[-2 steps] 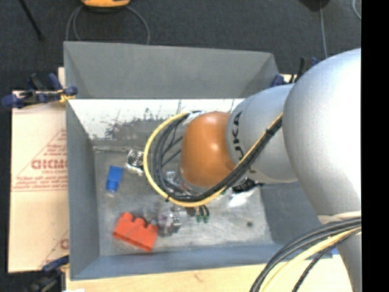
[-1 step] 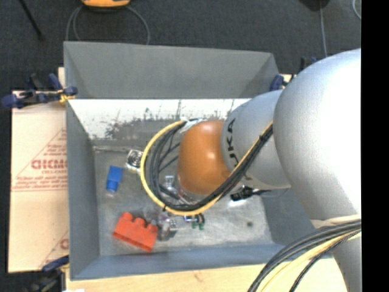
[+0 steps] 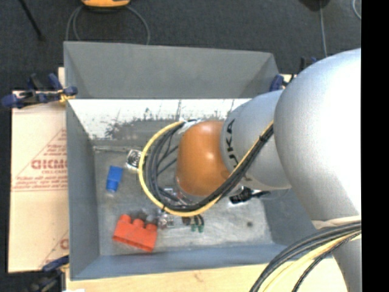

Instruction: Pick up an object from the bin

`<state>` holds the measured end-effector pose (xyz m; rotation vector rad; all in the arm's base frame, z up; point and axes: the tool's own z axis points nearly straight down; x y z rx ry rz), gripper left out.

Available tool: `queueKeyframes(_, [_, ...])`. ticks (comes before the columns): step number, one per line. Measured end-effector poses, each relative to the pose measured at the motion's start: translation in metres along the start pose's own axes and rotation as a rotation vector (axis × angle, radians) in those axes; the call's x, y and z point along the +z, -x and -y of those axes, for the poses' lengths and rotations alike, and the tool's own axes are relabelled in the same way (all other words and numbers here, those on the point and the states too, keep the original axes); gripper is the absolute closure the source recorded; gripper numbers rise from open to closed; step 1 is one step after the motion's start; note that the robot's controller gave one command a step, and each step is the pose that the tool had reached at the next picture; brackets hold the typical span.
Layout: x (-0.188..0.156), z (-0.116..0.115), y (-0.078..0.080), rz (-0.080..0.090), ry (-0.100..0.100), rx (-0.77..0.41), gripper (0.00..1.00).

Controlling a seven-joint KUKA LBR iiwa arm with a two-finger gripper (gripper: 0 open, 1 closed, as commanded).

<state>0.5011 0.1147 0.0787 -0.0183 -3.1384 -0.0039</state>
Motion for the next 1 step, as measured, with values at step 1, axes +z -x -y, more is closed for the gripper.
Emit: queueKeyframes(1, [-0.1079, -0.0003, 0.0020, 0.013, 0.000, -0.003, 1.00])
